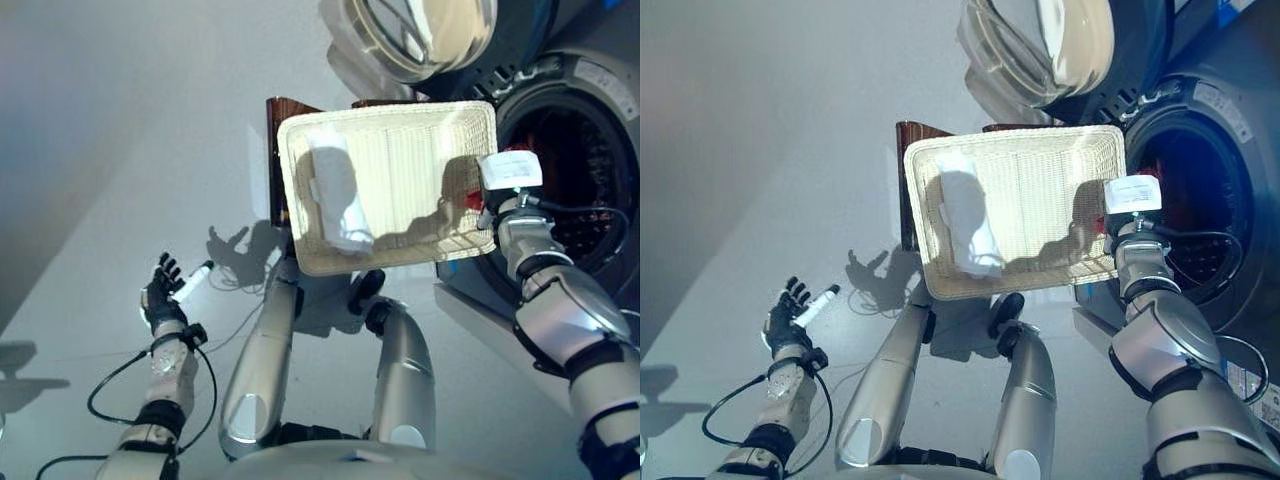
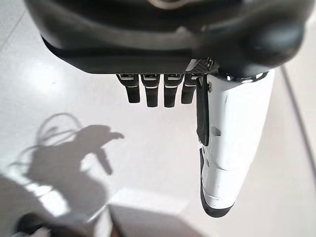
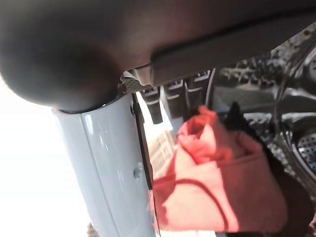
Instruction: Pick up the clothes and place them into the washing machine
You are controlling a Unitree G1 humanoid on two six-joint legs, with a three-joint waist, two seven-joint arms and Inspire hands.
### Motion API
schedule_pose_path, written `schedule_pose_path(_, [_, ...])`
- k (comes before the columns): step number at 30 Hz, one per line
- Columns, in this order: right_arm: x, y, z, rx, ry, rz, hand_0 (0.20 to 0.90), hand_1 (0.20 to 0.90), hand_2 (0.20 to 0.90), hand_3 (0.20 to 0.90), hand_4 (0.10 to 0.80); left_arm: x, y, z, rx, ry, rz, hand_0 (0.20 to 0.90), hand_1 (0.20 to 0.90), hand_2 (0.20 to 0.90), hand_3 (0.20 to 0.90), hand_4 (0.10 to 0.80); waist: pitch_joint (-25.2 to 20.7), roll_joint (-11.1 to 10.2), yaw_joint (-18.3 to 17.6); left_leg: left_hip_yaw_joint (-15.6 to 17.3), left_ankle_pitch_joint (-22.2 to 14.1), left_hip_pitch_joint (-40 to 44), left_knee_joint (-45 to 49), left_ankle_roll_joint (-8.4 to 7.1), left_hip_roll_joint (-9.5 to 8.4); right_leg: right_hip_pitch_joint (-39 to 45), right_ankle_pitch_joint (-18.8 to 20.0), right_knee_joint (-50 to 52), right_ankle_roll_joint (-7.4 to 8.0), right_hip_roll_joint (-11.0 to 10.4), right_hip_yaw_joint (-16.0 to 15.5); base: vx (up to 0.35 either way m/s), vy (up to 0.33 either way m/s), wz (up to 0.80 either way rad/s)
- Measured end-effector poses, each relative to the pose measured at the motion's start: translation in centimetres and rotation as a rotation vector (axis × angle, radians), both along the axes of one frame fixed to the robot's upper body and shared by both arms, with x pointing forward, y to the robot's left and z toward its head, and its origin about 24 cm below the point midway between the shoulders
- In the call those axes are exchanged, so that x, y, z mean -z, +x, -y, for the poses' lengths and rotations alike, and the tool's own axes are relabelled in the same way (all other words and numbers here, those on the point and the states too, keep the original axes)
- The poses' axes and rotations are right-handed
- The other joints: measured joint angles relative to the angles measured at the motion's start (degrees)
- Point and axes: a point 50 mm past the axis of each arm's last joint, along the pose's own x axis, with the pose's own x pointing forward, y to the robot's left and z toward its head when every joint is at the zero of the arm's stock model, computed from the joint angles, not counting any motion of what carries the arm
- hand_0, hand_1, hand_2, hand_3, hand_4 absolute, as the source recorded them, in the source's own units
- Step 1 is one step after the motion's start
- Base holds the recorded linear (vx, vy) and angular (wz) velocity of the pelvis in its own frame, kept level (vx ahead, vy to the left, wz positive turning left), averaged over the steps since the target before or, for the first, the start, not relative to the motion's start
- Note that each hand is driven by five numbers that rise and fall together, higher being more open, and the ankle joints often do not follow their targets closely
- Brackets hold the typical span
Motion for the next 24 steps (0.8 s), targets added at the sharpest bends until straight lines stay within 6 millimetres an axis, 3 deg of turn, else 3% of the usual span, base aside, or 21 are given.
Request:
schedule_pose_path(6, [1.7, -1.2, 0.9, 0.04, 0.034, -0.032, 0.9, 0.9, 0.9, 0.9, 0.8, -2.3, 0.9, -0.7, -0.027, 0.025, 0.117, 0.9, 0.9, 0.9, 0.9, 0.8, 0.3, 0.4, 0.4, 0.2, -1.5, -5.3, 6.1, -0.38, 0.0, -5.3, -2.8, 7.1, -1.1, -1.0, 0.3, -0.033, -0.014, 0.09])
schedule_pose_path(10, [2.3, -1.8, 1.3, 0.042, 0.025, -0.035, 0.9, 0.9, 0.9, 0.9, 0.8, -2.6, 1.1, -0.7, -0.024, 0.027, 0.13, 0.9, 0.9, 0.9, 0.9, 0.8, 0.3, 0.9, 0.0, 0.9, -1.6, -7.9, 6.4, -0.62, 0.12, -8.8, -3.8, 9.8, -1.68, -1.3, 1.1, -0.035, -0.021, 0.2])
schedule_pose_path(17, [-0.2, -1.7, 3.0, 0.062, -0.028, 0.03, 0.9, 0.9, 0.9, 0.9, 0.8, -2.7, 1.3, -0.9, -0.038, 0.031, 0.13, 0.9, 0.9, 0.9, 0.9, 0.8, -0.7, 1.3, 1.5, 1.8, -2.3, -13.2, 8.8, -1.62, 0.12, -14.9, -4.5, 13.0, -2.25, -1.3, 3.2, -0.005, -0.025, 0.01])
schedule_pose_path(21, [-2.7, -1.3, 3.8, 0.087, -0.049, 0.098, 0.9, 0.9, 0.9, 0.9, 0.8, -3.1, 1.9, -0.5, -0.014, 0.043, 0.142, 0.9, 0.9, 0.9, 0.9, 0.8, -0.9, 1.6, 1.5, 3.6, -3.4, -15.0, 8.1, -3.37, -0.13, -17.7, -4.5, 12.7, -2.3, -2.0, 4.6, 0.052, -0.005, 0.17])
schedule_pose_path(22, [-3.7, -1.3, 4.3, 0.102, -0.057, 0.114, 0.9, 0.9, 0.9, 0.9, 0.8, -2.9, 1.8, -0.3, -0.001, 0.044, 0.132, 0.9, 0.9, 0.9, 0.9, 0.8, -1.1, 2.1, 1.8, 3.2, -4.8, -16.3, 14.9, -3.81, -0.63, -18.4, -4.5, 13.0, -2.29, -2.7, 4.7, 0.055, 0.019, 0.01])
schedule_pose_path(23, [-4.5, -1.2, 4.7, 0.111, -0.065, 0.131, 0.9, 0.9, 0.9, 0.9, 0.8, -2.5, 1.4, -0.1, -0.002, 0.041, 0.117, 0.9, 0.9, 0.9, 0.9, 0.8, -1.5, 2.8, 2.4, 2.5, -8.3, -15.4, 17.4, -0.12, -1.19, -19.0, -4.3, 13.4, -1.93, -2.6, 5.1, 0.053, 0.002, -0.11])
schedule_pose_path(24, [-5.1, -1.5, 5.3, 0.128, -0.08, 0.136, 0.9, 0.9, 0.9, 0.9, 0.8, -2.4, 1.4, 0.0, -0.001, 0.038, 0.118, 0.9, 0.9, 0.9, 0.9, 0.8, -1.5, 3.3, 3.0, 3.2, -8.2, -15.5, 17.0, -0.09, -1.25, -19.3, -3.8, 13.6, -1.27, -2.3, 5.7, 0.048, -0.009, -0.11])
